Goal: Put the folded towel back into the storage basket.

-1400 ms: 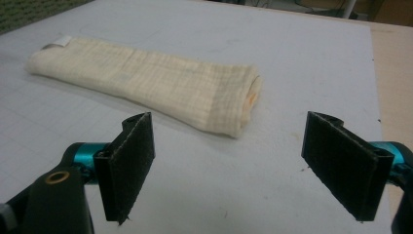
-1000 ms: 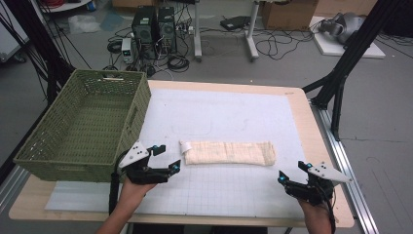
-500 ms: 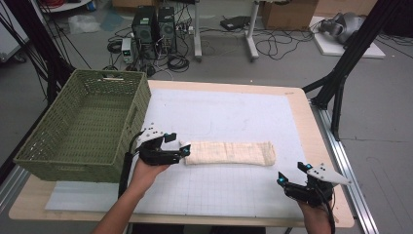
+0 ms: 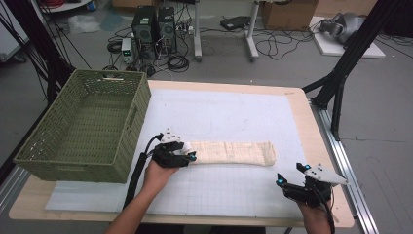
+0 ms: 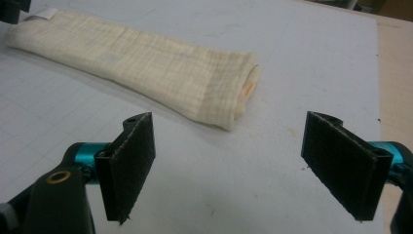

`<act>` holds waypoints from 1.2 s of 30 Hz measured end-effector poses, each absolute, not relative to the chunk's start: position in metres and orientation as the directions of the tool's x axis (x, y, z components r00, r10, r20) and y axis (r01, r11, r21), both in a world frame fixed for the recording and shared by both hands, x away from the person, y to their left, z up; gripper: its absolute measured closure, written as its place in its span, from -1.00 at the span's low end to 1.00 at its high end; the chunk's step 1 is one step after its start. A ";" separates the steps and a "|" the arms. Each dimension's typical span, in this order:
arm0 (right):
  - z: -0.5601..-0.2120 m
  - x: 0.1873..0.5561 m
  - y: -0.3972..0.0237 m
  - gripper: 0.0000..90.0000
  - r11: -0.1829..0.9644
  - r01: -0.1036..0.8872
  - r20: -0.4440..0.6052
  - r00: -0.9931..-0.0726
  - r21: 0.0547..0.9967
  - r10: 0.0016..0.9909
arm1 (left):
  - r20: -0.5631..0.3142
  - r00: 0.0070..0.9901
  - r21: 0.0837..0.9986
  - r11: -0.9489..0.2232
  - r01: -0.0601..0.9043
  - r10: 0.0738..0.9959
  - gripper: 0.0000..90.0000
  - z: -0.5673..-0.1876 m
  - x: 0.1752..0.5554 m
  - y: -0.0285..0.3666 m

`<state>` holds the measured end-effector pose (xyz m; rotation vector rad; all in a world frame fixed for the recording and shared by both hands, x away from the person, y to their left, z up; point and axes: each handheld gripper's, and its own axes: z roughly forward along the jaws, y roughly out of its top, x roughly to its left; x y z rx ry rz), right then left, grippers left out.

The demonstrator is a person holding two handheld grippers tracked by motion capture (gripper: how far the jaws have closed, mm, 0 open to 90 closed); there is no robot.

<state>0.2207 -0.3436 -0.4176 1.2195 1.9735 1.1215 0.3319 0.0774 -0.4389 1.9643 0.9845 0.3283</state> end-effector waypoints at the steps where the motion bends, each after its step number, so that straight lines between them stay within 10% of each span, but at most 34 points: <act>1: -0.418 0.221 -0.344 -0.59 0.237 0.436 -0.030 -0.431 0.868 0.902 | -0.143 0.650 0.809 -0.290 0.512 0.747 -0.14 -0.439 0.332 0.077; 13: -0.417 0.220 -0.346 -0.58 0.233 0.432 -0.029 -0.429 0.871 0.903 | -0.011 0.651 0.784 -0.397 0.477 0.759 0.03 -0.447 0.328 0.059; 23: -0.417 0.220 -0.345 -0.58 0.237 0.435 -0.030 -0.431 0.869 0.902 | -0.061 0.688 0.791 -0.385 0.475 0.723 0.70 -0.449 0.329 0.061; 36: -0.418 0.218 -0.349 -0.58 0.224 0.418 -0.018 -0.442 0.881 0.897 | -0.075 0.716 0.848 -0.334 0.412 0.694 0.78 -0.439 0.326 0.072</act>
